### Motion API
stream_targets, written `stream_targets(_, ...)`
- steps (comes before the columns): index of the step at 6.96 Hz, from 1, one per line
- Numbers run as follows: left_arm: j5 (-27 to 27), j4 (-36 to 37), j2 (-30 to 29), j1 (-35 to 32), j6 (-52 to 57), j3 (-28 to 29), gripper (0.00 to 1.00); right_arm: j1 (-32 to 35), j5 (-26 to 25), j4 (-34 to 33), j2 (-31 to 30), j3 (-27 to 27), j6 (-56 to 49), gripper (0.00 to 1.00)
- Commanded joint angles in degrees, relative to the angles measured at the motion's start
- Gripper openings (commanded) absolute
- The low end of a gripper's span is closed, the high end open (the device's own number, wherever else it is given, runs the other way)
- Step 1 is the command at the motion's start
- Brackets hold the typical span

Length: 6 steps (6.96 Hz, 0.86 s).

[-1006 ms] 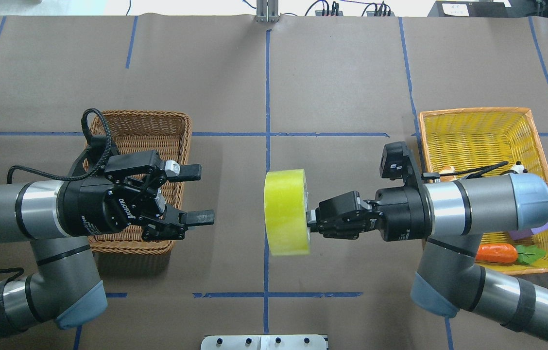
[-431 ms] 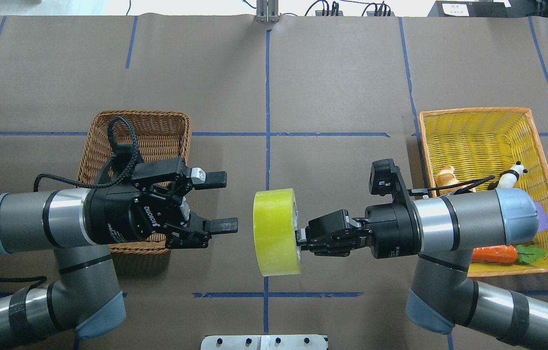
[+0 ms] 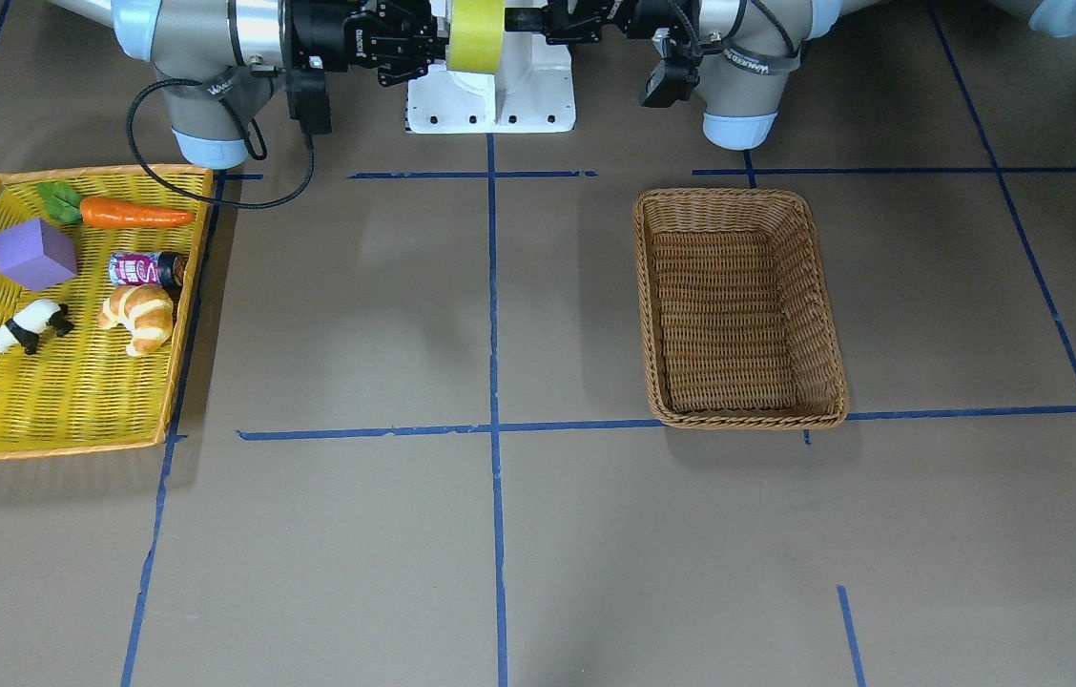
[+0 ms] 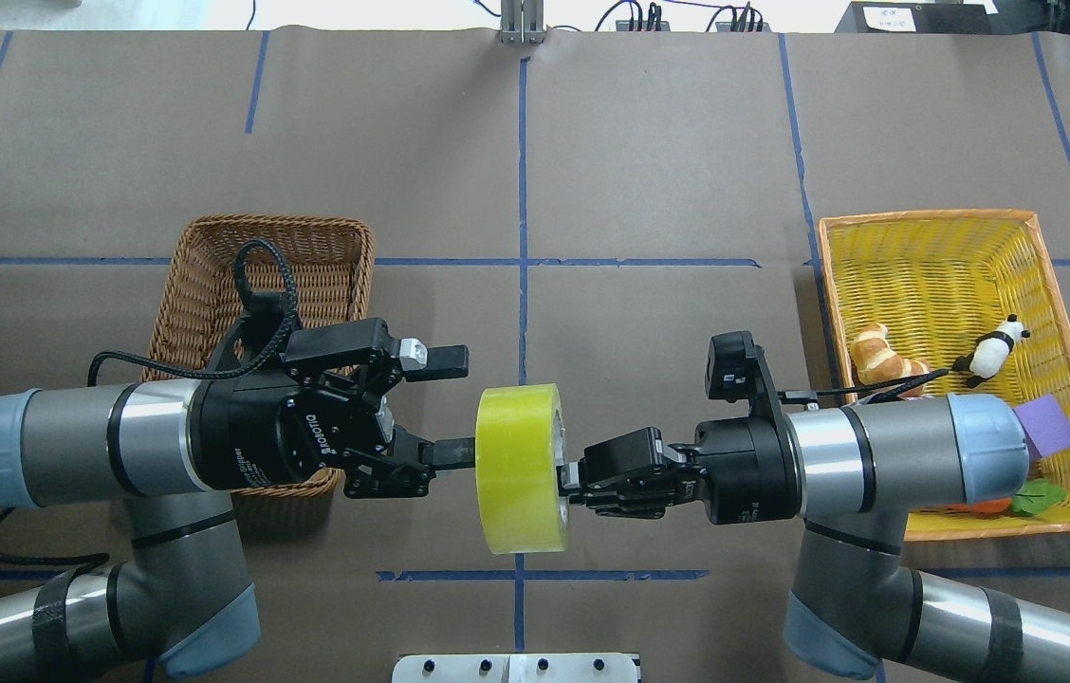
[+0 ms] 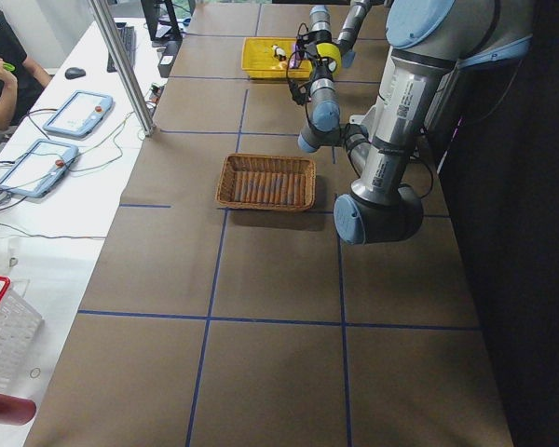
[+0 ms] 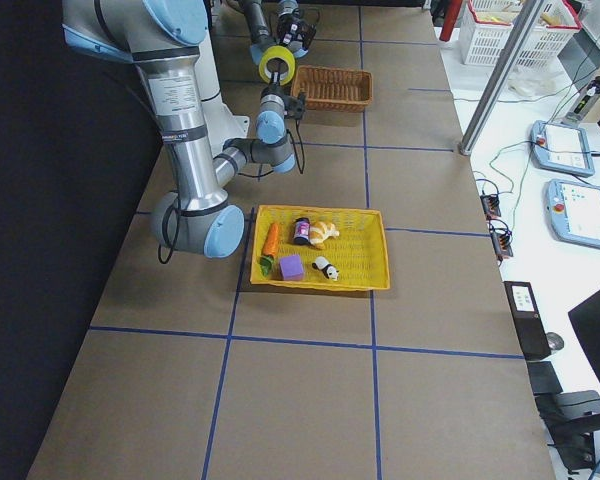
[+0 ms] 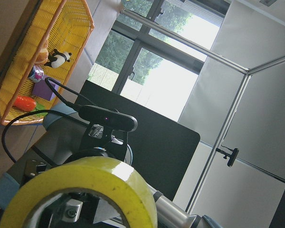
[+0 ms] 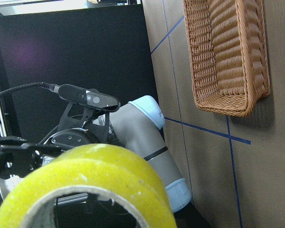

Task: Move tape to another basket

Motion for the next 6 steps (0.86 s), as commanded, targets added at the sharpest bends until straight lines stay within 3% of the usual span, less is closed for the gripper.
stream_targets(1,0.2,0.6,-0.9,0.6,0.0,0.0,1.0,-0.8,-1.1,-0.5,0.2,0.0,0.0,0.01)
stream_targets(6,1.6,1.2,-1.3,1.8,0.0,0.0,0.99,-1.1,-1.8,-0.3,0.2,-0.2,0.0,0.01)
